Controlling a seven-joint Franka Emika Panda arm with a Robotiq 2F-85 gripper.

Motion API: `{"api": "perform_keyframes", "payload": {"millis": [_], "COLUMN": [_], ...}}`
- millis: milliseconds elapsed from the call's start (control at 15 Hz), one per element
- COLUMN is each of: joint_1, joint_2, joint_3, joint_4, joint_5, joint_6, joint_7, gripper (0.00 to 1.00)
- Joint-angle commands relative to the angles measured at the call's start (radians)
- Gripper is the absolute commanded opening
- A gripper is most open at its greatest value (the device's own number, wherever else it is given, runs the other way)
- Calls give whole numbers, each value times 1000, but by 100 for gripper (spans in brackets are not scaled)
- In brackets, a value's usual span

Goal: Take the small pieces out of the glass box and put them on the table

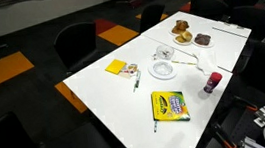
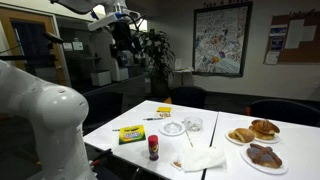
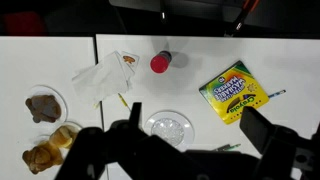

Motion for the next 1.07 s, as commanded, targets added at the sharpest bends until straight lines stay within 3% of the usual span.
{"api": "perform_keyframes", "payload": {"millis": [0,400,467,733,1000], "joint_1": [10,10,-6,-39,-55], "joint_2": [2,2,62,238,457], "joint_3": [-6,-6,-24,-127,-250], "joint_4": [3,3,16,41,94], "joint_5": [-5,-5,-37,-152,-122], "joint_6": [-3,-3,31,254,560], "joint_7": [6,6,-12,-62,-140], "gripper": [100,100,100,100,100]}}
